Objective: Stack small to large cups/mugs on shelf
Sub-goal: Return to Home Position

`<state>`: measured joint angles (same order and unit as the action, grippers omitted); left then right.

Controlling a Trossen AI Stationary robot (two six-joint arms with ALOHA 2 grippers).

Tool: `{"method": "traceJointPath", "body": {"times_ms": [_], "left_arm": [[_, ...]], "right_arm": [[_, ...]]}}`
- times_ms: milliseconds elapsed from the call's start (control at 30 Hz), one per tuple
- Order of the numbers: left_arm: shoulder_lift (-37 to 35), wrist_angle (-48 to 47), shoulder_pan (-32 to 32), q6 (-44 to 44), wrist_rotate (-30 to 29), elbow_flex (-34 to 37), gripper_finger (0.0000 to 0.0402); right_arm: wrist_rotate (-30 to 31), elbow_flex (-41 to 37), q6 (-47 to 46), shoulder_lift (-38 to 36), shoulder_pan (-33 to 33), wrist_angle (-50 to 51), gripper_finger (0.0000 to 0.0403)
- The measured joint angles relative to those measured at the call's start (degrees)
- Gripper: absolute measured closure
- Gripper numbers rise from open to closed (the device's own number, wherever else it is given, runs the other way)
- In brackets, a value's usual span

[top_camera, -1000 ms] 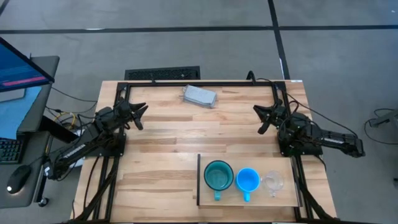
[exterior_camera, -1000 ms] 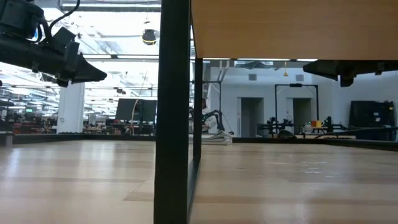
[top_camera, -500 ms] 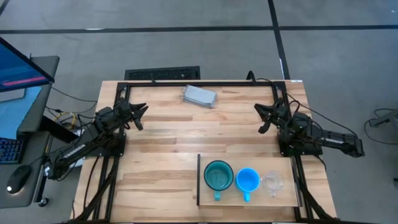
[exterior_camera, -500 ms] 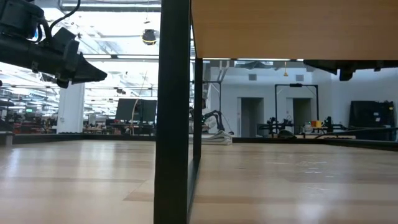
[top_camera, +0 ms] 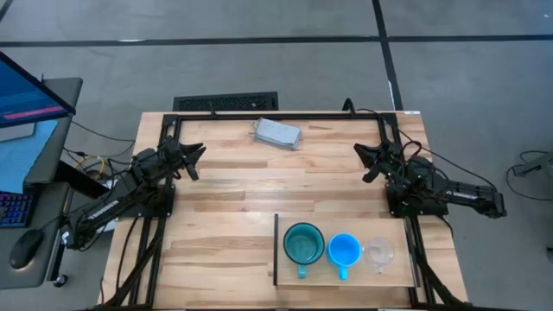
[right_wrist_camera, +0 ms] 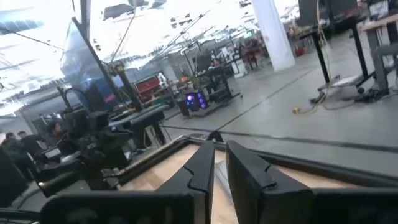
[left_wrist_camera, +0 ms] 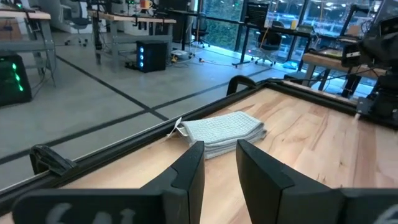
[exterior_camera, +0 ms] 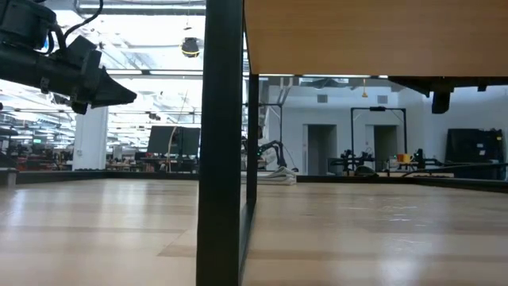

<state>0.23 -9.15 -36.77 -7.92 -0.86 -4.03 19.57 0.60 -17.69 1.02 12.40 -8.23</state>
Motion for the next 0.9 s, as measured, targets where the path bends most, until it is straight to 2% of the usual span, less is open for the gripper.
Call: {"method": "traceJointPath", "body": {"times_ms": [900], "left_arm": [[0.0, -0.1, 0.0, -0.1, 0.0, 0.0, 0.0319]], "right_arm": [[0.0, 0.0, -0.3, 0.0, 0.0, 1.1, 0.0340]]}}
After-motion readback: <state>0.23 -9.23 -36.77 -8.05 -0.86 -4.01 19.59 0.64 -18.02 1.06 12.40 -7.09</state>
